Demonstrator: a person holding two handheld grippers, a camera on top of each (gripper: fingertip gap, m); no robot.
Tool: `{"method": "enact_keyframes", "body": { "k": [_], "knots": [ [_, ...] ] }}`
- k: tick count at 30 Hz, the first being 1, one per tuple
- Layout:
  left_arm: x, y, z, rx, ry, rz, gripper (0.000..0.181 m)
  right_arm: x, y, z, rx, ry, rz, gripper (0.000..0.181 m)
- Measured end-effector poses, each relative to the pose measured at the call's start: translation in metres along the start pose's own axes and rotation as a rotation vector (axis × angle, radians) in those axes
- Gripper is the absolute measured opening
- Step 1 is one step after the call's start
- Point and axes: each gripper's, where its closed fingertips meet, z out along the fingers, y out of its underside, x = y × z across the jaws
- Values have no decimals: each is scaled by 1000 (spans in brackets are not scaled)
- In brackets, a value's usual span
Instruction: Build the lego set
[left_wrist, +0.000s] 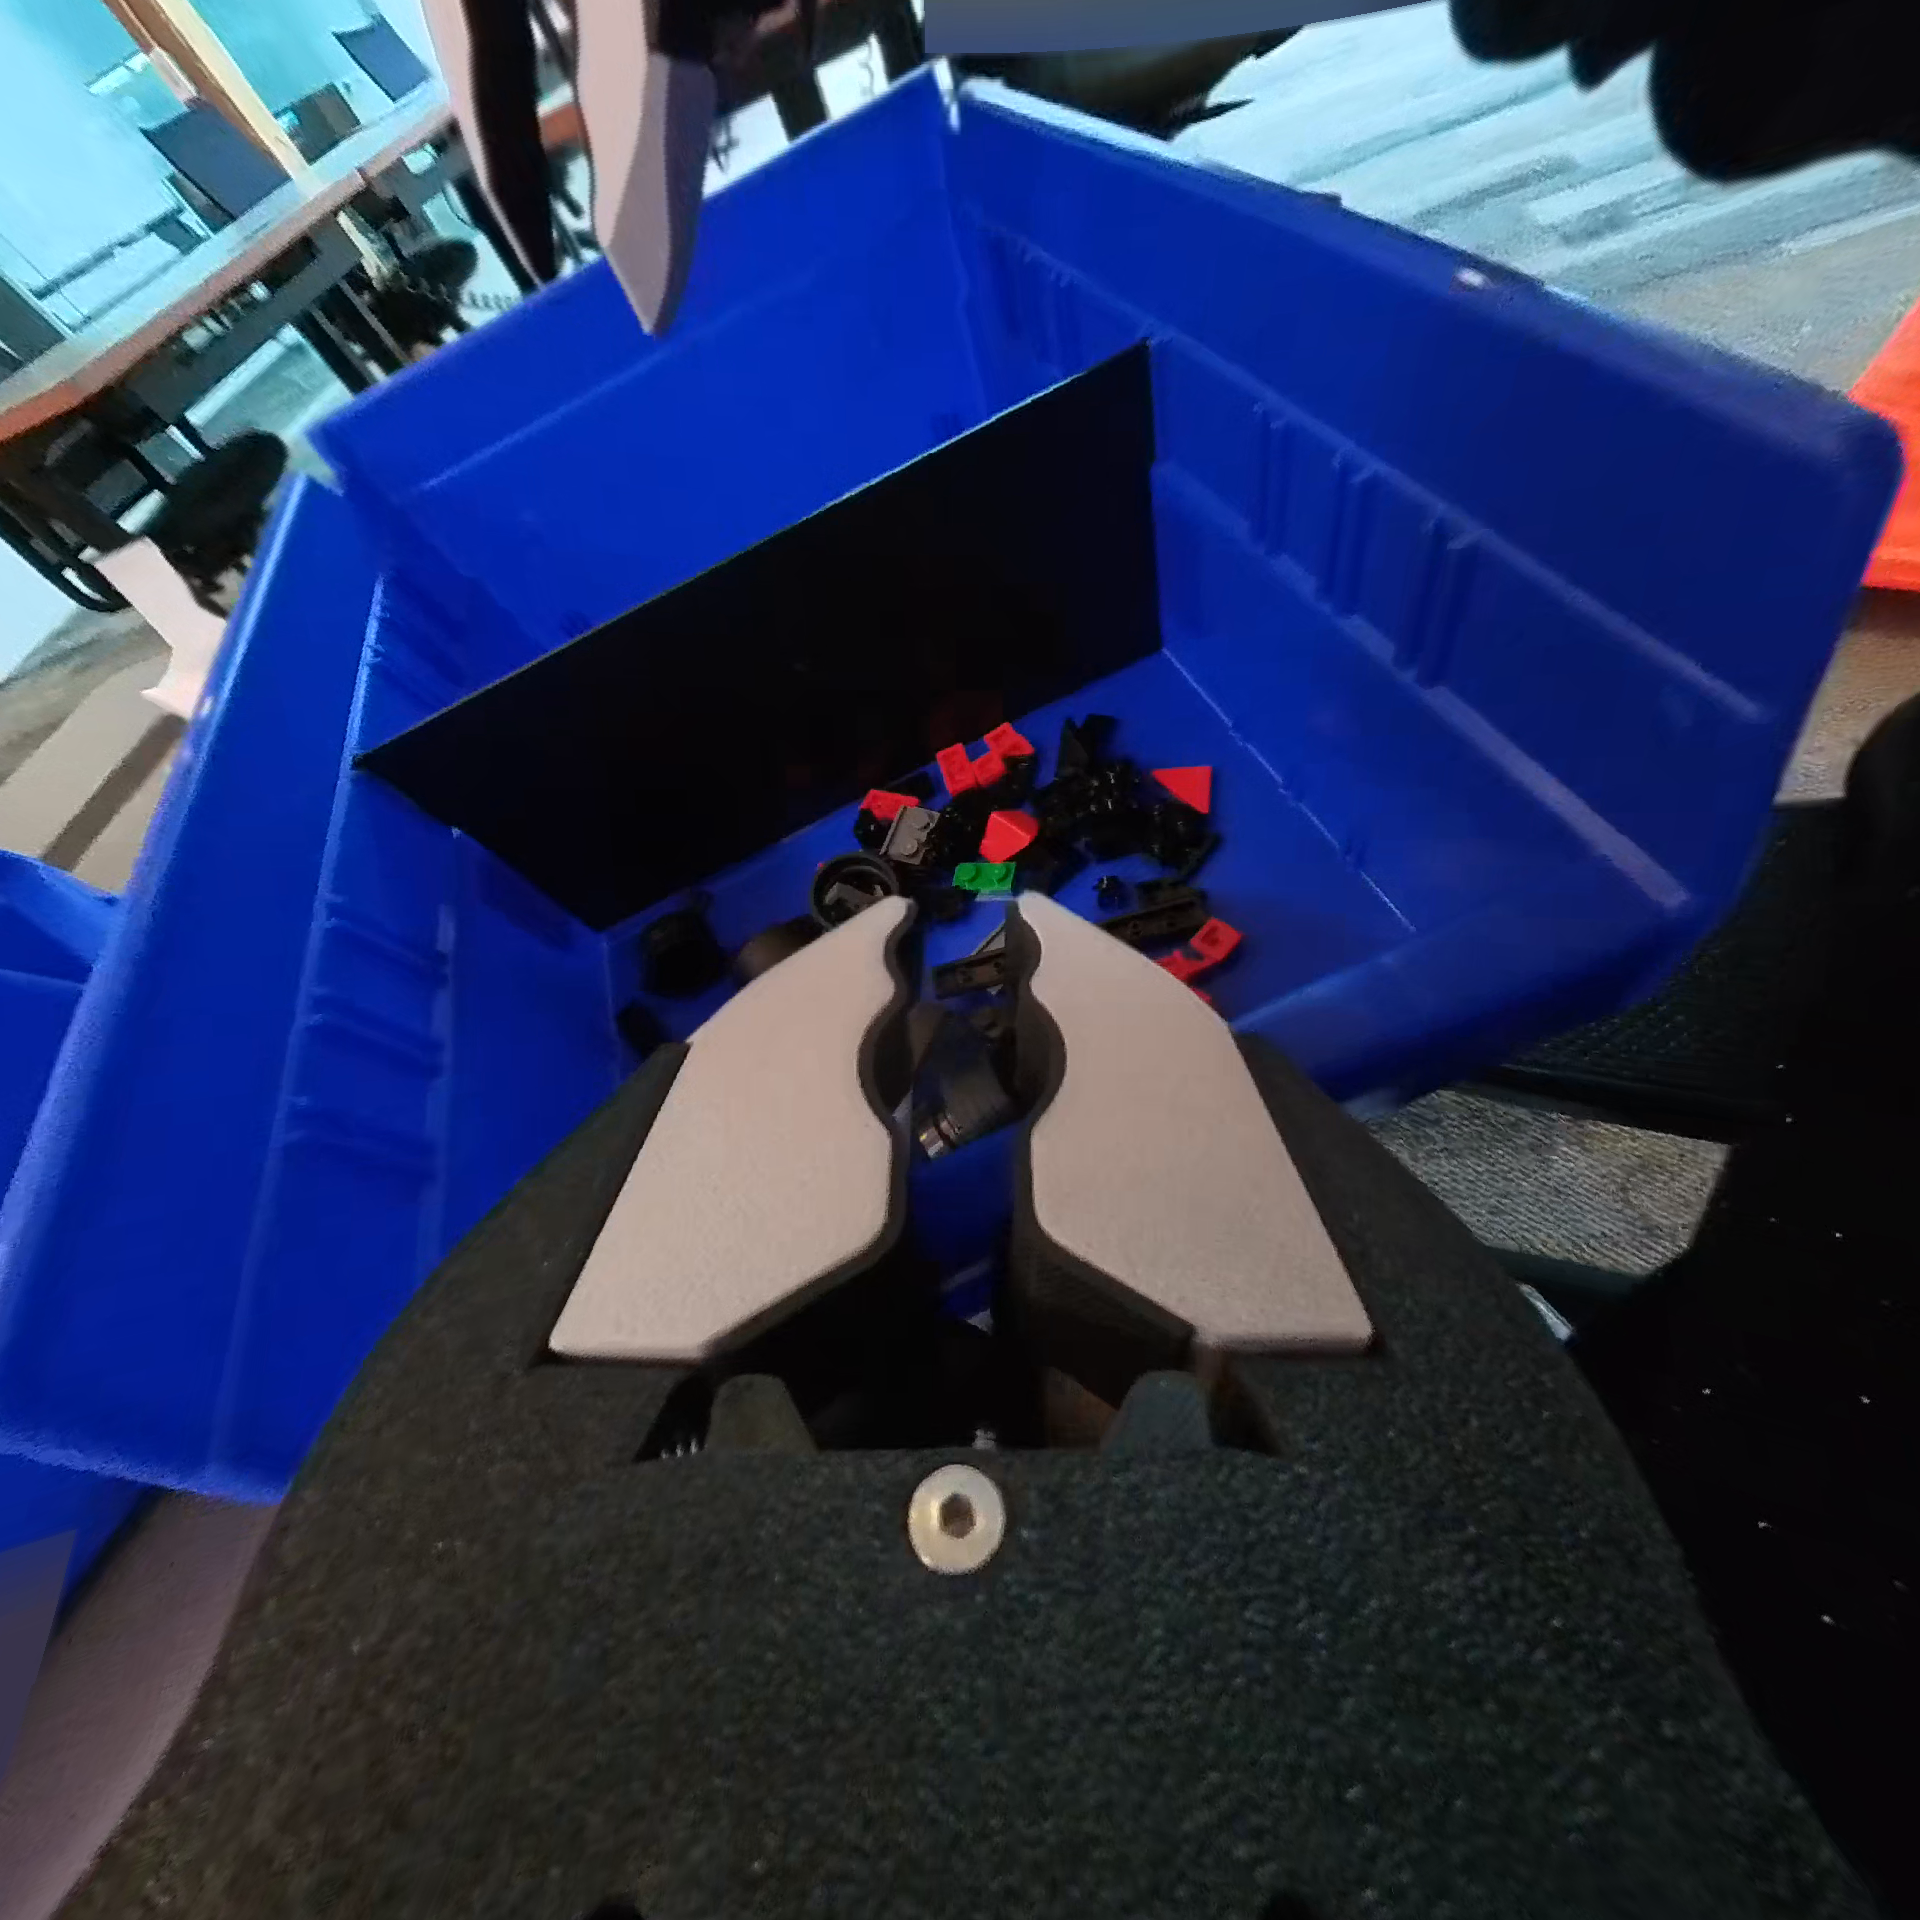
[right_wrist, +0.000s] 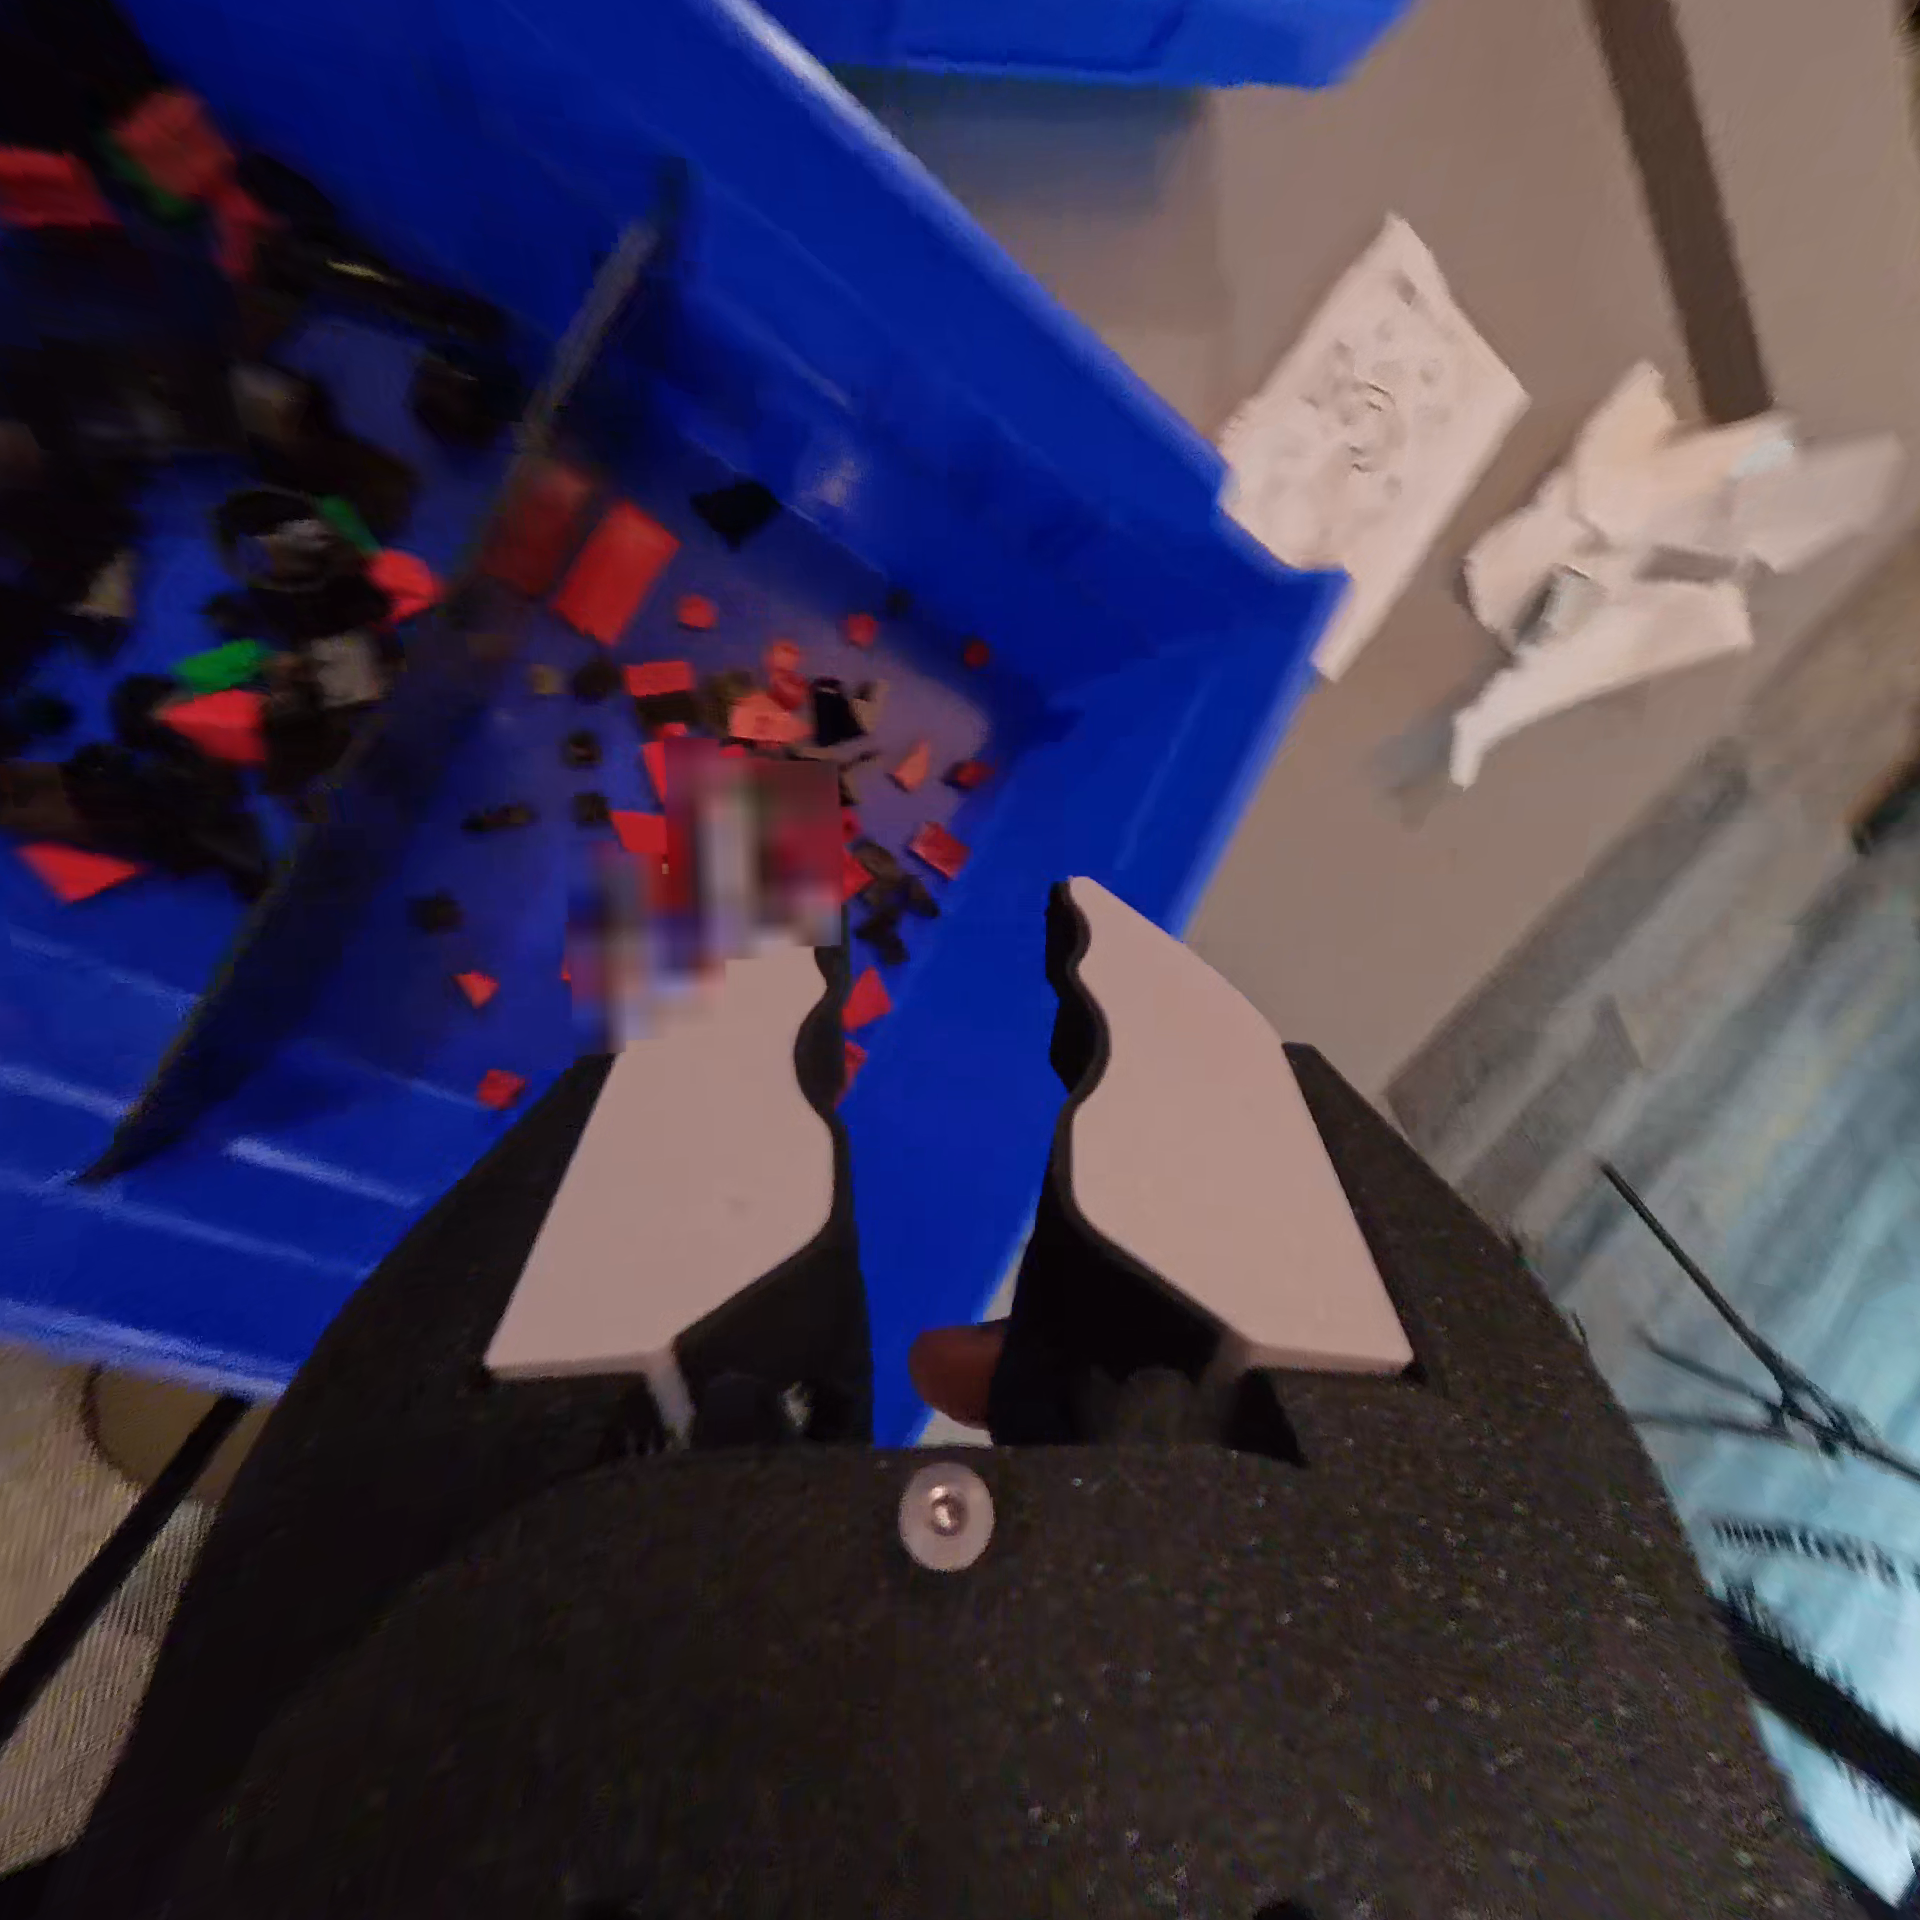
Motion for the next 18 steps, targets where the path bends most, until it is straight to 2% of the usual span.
{"method": "enact_keyframes", "body": {
  "k": [6, 8, 9, 10, 11, 12, 14, 18],
  "knots": [
    [2, -2, -2, 55, -44, 59, 10, 34, 1, -35, 133, 198, 209, 55],
    [2, -2, -4, 61, -50, 80, 8, 30, 22, -21, 17, 145, 259, 72],
    [2, -3, -4, 63, -53, 87, 8, 24, 36, -8, -74, 82, 274, 75],
    [2, -3, -4, 63, -56, 92, 7, 17, 49, 4, -154, 23, 286, 71],
    [1, -3, -4, 63, -57, 93, 6, 10, 57, 14, -212, -44, 284, 48],
    [2, -4, -4, 63, -59, 89, 5, 3, 60, 20, -230, -100, 273, 13],
    [1, -2, -4, 60, -64, 93, 5, 4, 55, 18, -207, -101, 261, 11],
    [5, 5, -5, 21, -50, 79, 4, 8, 19, -23, -34, 16, 211, 6]
  ]
}}
